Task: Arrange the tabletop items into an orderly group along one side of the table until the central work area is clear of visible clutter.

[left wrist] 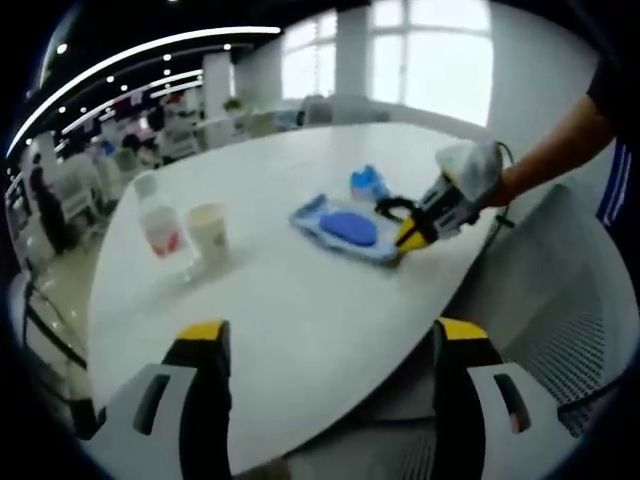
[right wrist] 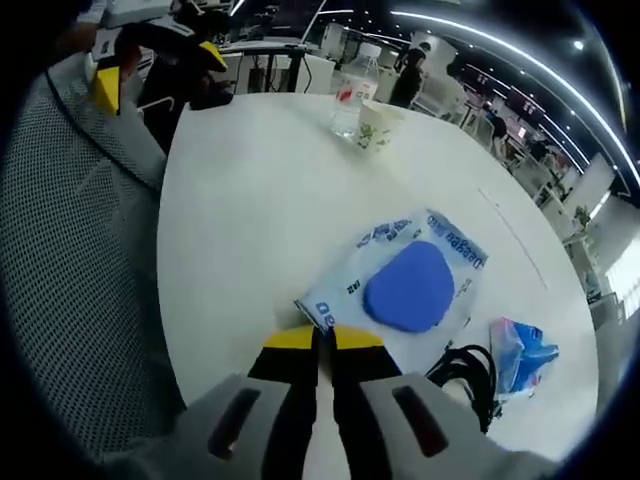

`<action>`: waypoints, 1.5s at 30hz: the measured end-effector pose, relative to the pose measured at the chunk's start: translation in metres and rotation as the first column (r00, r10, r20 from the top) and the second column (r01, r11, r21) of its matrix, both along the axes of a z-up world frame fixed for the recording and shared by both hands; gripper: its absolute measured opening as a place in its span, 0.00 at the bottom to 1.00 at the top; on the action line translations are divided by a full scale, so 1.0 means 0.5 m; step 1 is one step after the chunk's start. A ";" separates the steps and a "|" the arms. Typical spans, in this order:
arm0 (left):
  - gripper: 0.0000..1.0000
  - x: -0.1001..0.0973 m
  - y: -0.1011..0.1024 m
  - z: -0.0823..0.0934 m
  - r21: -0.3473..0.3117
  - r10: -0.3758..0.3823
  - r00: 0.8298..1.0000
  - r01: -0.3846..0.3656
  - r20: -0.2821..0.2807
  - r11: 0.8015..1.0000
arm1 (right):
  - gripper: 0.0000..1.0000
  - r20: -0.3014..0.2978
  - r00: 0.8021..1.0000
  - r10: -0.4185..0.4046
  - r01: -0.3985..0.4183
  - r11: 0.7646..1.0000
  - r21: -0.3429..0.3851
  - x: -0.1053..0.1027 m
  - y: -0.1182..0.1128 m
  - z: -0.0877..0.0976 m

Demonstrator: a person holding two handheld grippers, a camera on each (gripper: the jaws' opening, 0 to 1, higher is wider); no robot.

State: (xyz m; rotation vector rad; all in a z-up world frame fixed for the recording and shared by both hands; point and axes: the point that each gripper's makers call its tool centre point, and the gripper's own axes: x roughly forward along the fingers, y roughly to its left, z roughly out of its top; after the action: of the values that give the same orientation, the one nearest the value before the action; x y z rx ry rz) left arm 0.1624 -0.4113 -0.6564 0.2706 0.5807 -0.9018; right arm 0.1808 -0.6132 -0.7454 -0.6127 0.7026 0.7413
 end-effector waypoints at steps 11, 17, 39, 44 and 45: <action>0.80 -0.008 -0.012 -0.007 0.026 -0.073 0.997 0.073 -0.008 0.997 | 0.03 -0.024 0.998 -0.063 0.064 0.998 0.011 -0.018 -0.022 0.008; 0.78 0.019 -0.033 -0.009 0.027 -0.126 0.992 0.126 -0.005 0.992 | 0.11 -0.036 0.987 -0.160 0.161 0.985 0.057 -0.018 -0.041 0.024; 0.71 0.176 -0.196 -0.001 0.034 -0.315 0.949 0.314 0.011 0.949 | 0.28 -0.238 0.785 -0.572 0.616 0.761 0.205 -0.023 -0.066 0.024; 0.69 0.216 -0.222 -0.011 0.031 -0.325 0.946 0.325 0.003 0.945 | 0.33 -0.255 0.741 -0.621 0.669 0.715 0.203 -0.025 -0.073 0.019; 0.69 0.224 -0.228 -0.014 0.029 -0.325 0.946 0.325 -0.001 0.945 | 0.33 -0.263 0.731 -0.630 0.680 0.702 0.211 -0.024 -0.073 0.020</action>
State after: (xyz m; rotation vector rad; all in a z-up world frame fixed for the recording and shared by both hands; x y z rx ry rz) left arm 0.2745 -0.5252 -0.6636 0.4019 0.5545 -1.2121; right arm 0.1687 -0.6495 -0.7356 0.0114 0.8820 0.2053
